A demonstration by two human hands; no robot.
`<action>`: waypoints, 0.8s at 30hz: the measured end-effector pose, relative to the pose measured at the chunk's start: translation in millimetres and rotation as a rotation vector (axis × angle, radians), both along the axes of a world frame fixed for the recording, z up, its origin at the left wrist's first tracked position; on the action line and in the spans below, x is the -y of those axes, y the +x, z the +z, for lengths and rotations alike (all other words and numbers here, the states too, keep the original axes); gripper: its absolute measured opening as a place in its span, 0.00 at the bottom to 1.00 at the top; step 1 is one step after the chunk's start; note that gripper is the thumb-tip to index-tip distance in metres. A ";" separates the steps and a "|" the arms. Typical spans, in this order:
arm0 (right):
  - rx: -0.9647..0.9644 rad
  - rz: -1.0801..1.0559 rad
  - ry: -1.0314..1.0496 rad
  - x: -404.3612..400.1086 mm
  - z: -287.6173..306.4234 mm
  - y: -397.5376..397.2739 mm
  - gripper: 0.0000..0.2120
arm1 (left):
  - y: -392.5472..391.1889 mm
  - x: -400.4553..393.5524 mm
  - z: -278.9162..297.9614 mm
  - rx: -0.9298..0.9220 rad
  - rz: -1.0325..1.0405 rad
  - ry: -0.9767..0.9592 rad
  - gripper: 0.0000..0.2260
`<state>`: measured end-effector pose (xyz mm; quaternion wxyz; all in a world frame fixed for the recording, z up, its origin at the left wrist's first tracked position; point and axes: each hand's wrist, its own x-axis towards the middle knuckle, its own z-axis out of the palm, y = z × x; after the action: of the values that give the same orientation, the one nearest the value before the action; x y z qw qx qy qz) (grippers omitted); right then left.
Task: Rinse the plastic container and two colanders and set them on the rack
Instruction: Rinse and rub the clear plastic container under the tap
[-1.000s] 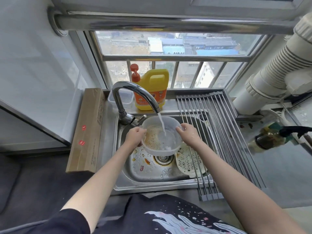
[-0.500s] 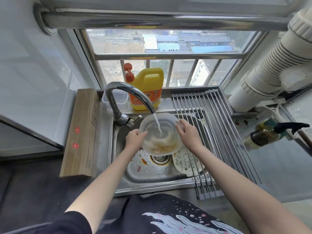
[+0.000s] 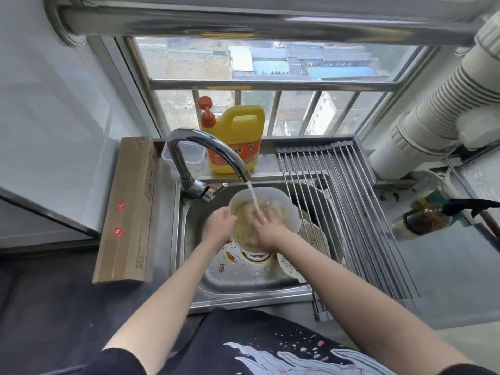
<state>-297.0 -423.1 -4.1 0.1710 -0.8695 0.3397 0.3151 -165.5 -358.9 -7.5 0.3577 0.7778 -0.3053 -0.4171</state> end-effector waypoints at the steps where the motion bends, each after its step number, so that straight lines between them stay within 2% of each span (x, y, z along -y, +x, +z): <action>1: 0.002 0.067 0.073 -4.6 -3.2 1.0 0.33 | 1.0 -2.6 -1.4 0.008 -0.001 0.000 0.10; 2: 0.024 0.133 0.110 -2.8 -2.2 -0.6 0.33 | 1.4 -5.7 -3.8 0.000 -0.003 0.006 0.09; 4: 0.084 0.205 -0.005 11.3 -4.7 -5.7 0.34 | 0.8 -9.7 -8.3 -0.062 0.014 0.028 0.09; 6: 0.128 0.086 -0.108 14.0 -9.1 -4.7 0.33 | 0.7 -6.3 -9.1 -0.105 0.036 0.022 0.07; 7: 0.139 0.031 -0.083 8.3 -10.3 -0.1 0.33 | 1.7 -3.4 -9.4 -0.108 0.047 0.014 0.05; 11: 0.128 0.215 -0.022 11.4 -12.6 2.4 0.37 | 3.8 -3.1 -14.7 -0.175 0.022 0.024 0.05; 14: 0.122 0.122 -0.169 22.4 -8.2 -1.5 0.32 | 3.1 0.9 -12.6 -0.225 0.019 0.004 0.05; 17: 0.107 0.145 0.005 2.9 -5.0 3.9 0.33 | 6.8 3.1 -18.8 -0.200 0.029 -0.001 0.04; 19: 0.113 0.217 -0.037 14.4 -7.9 0.6 0.33 | 7.0 -0.5 -23.0 -0.257 0.045 0.023 0.09; 21: 0.099 0.132 -0.144 24.4 -11.9 0.0 0.31 | 6.1 -0.9 -22.2 -0.262 0.053 0.031 0.08; 22: 0.096 0.105 -0.131 21.2 -12.4 3.4 0.30 | 6.0 0.0 -22.2 -0.253 0.061 0.029 0.06; 24: 0.096 0.197 -0.017 7.8 -13.6 8.2 0.31 | 7.9 1.0 -23.8 -0.226 0.061 0.022 0.04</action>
<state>-288.8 -430.8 -17.7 0.1478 -0.9143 0.2466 0.2854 -157.7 -359.9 -31.3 0.3937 0.7386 -0.2348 -0.4944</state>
